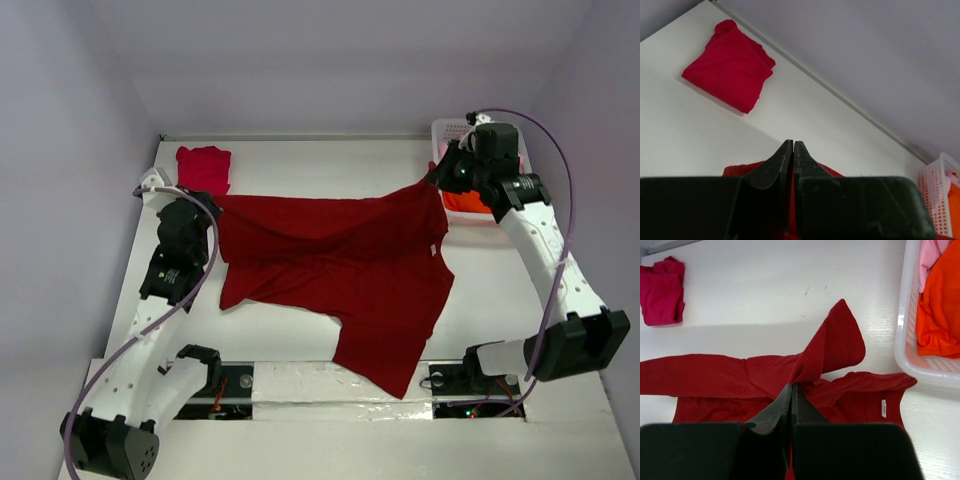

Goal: Fold and stack the t-shirts
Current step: Flatten the tshirt out

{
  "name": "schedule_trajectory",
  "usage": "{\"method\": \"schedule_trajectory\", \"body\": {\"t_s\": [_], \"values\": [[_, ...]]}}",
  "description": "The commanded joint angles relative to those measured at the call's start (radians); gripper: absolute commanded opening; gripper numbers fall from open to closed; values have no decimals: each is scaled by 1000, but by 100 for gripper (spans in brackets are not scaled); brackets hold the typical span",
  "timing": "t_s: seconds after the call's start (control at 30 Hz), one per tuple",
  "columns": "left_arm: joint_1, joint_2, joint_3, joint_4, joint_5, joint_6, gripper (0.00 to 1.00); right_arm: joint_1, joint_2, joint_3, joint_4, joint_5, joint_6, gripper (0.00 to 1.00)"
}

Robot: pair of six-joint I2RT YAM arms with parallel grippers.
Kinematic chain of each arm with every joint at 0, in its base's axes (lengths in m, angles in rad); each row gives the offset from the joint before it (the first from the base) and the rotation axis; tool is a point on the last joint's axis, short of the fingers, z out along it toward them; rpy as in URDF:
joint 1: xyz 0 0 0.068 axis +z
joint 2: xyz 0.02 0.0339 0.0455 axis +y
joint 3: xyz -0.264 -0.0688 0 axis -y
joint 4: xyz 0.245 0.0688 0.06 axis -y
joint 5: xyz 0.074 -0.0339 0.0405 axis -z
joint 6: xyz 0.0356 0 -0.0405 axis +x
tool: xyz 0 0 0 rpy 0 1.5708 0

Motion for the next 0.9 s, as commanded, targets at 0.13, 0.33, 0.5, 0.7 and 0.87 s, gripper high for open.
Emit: {"method": "schedule_trajectory", "body": {"t_s": [0.13,0.33,0.5,0.7,0.87], "values": [[7,-118,48,-55,-10,2,0,3,-132,-101,2,-13,-19,0],[7,-197,60,-110,-19,9,0,3,-248,-157,-24,-10,-14,0],[7,-233,65,-137,9,3,0,3,-341,-188,-48,-16,-5,0],[7,-267,45,-166,33,1,0,3,-420,-265,-61,-38,11,0],[7,-289,11,-160,47,1,0,3,-468,-334,-62,-24,21,0]]}}
